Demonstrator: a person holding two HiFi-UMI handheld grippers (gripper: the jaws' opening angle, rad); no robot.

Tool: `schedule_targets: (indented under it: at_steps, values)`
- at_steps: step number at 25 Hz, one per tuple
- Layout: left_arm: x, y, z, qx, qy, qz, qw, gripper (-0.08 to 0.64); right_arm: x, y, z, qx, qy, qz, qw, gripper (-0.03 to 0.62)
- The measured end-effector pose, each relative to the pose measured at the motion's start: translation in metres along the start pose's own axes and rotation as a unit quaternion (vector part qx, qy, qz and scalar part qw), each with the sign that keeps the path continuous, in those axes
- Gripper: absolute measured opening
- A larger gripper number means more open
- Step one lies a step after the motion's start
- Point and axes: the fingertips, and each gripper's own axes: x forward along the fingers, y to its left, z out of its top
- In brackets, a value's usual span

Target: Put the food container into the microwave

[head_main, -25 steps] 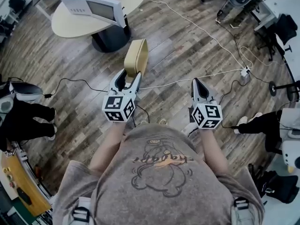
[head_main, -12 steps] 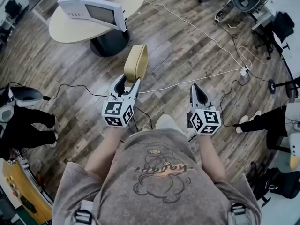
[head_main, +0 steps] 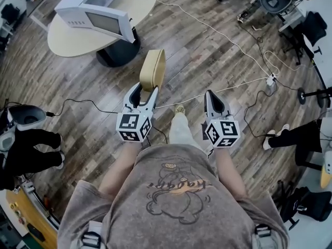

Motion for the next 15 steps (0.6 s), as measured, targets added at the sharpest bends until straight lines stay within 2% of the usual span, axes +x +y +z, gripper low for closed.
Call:
schedule_targets:
  at_steps: [15]
  values:
    - [0.144, 0.024, 0.053, -0.011, -0.008, 0.038, 0.9992, 0.249, 0.132, -0.093, 0.059, 0.001, 0.009, 0.032, 0.999, -0.006]
